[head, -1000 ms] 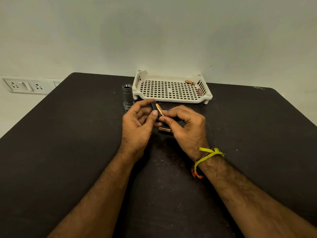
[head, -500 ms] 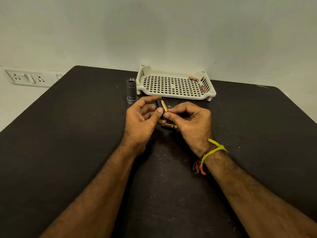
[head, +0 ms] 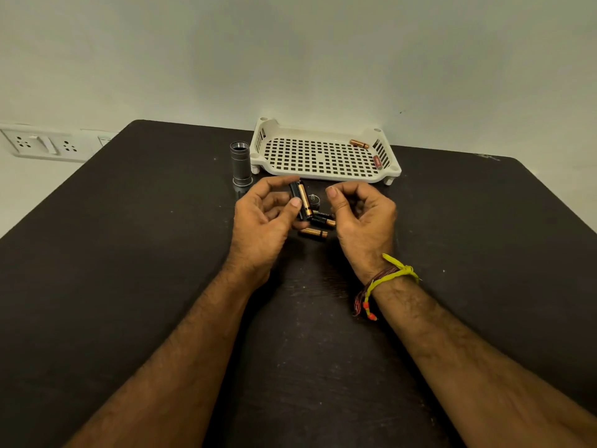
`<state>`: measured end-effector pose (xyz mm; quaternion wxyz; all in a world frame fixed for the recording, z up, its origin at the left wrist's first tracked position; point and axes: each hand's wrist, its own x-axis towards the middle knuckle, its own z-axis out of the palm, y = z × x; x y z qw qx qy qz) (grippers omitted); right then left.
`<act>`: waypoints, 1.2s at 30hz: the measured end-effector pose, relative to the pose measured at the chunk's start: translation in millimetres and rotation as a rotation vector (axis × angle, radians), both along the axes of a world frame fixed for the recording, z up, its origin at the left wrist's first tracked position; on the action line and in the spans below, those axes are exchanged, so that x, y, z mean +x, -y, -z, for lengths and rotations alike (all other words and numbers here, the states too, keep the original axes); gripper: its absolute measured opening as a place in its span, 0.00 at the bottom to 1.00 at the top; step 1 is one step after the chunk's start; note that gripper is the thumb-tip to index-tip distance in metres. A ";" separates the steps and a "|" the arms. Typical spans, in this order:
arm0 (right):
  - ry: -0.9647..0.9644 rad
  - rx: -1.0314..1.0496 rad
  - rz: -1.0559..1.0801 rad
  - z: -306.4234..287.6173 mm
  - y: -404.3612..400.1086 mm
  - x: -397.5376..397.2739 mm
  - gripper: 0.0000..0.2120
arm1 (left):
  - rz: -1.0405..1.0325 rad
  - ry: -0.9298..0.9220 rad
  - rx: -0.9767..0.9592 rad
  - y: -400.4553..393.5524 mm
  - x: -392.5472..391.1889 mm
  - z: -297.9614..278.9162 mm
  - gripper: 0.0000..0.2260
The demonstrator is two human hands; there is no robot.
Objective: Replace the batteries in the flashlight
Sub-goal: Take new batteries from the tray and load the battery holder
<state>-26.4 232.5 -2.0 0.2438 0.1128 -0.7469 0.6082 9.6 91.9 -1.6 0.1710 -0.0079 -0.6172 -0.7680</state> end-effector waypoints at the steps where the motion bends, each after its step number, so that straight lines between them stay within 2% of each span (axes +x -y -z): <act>1: 0.008 0.011 0.026 0.2 -1.3 -1.0 0.04 | -0.002 -0.001 -0.010 -0.4 -0.5 0.5 0.13; 5: 0.028 0.067 0.120 1.9 -2.6 -4.1 0.03 | -0.031 -0.007 -0.053 -2.0 -2.9 3.4 0.10; 10: -0.052 0.260 0.158 3.5 -1.4 -4.1 0.02 | -0.072 0.015 -0.073 -0.8 -5.9 7.1 0.08; 15: -0.069 0.394 0.228 -4.1 -4.5 -8.9 0.06 | -0.088 0.025 -0.075 -2.1 -6.3 5.4 0.07; 18: 0.006 0.484 0.299 -20.1 -3.6 -27.3 0.09 | -0.097 0.024 -0.058 -2.2 -6.6 4.7 0.07; 26: 0.306 0.998 0.385 -62.7 10.8 -124.2 0.11 | -0.092 0.026 -0.040 -1.9 -8.5 6.3 0.08; 31: 0.452 1.050 0.391 -54.2 15.6 -148.7 0.12 | -0.088 0.025 -0.047 -1.3 -9.6 7.3 0.08; 36: 0.476 1.057 0.434 -51.4 21.8 -157.0 0.13 | -0.103 0.014 -0.027 -2.2 -9.2 6.0 0.08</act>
